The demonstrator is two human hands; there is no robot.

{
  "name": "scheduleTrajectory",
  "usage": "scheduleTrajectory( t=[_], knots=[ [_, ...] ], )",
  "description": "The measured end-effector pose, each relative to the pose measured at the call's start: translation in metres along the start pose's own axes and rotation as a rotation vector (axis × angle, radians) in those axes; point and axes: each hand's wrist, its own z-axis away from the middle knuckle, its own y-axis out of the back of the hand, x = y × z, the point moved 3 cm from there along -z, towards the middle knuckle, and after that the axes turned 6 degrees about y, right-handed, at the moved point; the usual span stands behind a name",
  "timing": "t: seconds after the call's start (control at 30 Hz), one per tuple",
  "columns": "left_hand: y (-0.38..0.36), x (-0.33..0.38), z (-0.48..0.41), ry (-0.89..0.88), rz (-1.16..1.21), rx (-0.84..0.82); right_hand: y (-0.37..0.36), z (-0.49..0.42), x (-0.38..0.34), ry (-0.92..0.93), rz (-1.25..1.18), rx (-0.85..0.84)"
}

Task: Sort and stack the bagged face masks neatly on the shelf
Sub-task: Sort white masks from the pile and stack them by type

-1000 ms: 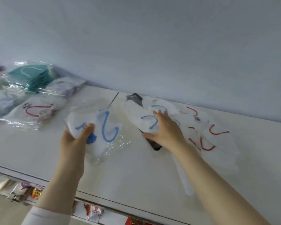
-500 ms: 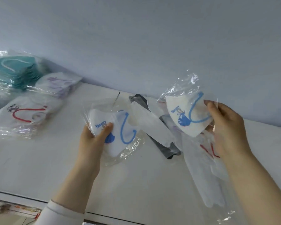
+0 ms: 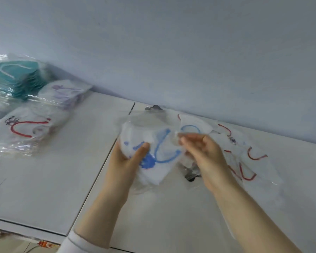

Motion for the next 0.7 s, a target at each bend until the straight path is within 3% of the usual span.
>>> scheduleTrajectory(
  t=[0.1, 0.17, 0.27, 0.33, 0.4, 0.5, 0.57, 0.63, 0.7],
  knots=[
    [0.025, 0.005, -0.018, 0.007, 0.063, 0.101, 0.029, -0.048, 0.003, 0.241, 0.571, -0.064],
    [0.035, 0.006, -0.026, 0.027, 0.081, 0.111, 0.036, -0.075, 0.022, 0.168, 0.891, -0.24],
    [0.04, 0.004, -0.032, 0.033, 0.089, 0.102, 0.041, -0.091, 0.041, 0.123, 1.0, -0.298],
    [0.043, 0.005, -0.033, 0.026, 0.098, 0.12, 0.047, -0.093, 0.036, 0.257, 0.964, -0.187],
    [0.045, 0.005, -0.033, 0.027, 0.112, 0.128, 0.058, -0.088, 0.014, 0.44, 0.887, 0.028],
    [0.04, 0.008, -0.033, 0.026, 0.119, 0.109, 0.076, -0.071, -0.033, 0.556, 0.592, 0.297],
    [0.028, 0.009, -0.031, 0.035, 0.102, 0.086, 0.081, -0.06, -0.053, 0.42, 0.241, 0.305],
    [0.009, 0.009, -0.028, 0.046, 0.069, 0.045, 0.069, -0.049, -0.055, 0.146, -0.107, 0.158],
    [-0.011, 0.01, -0.022, 0.058, 0.054, -0.022, 0.053, -0.037, -0.042, -0.05, -0.193, 0.037]
  ],
)
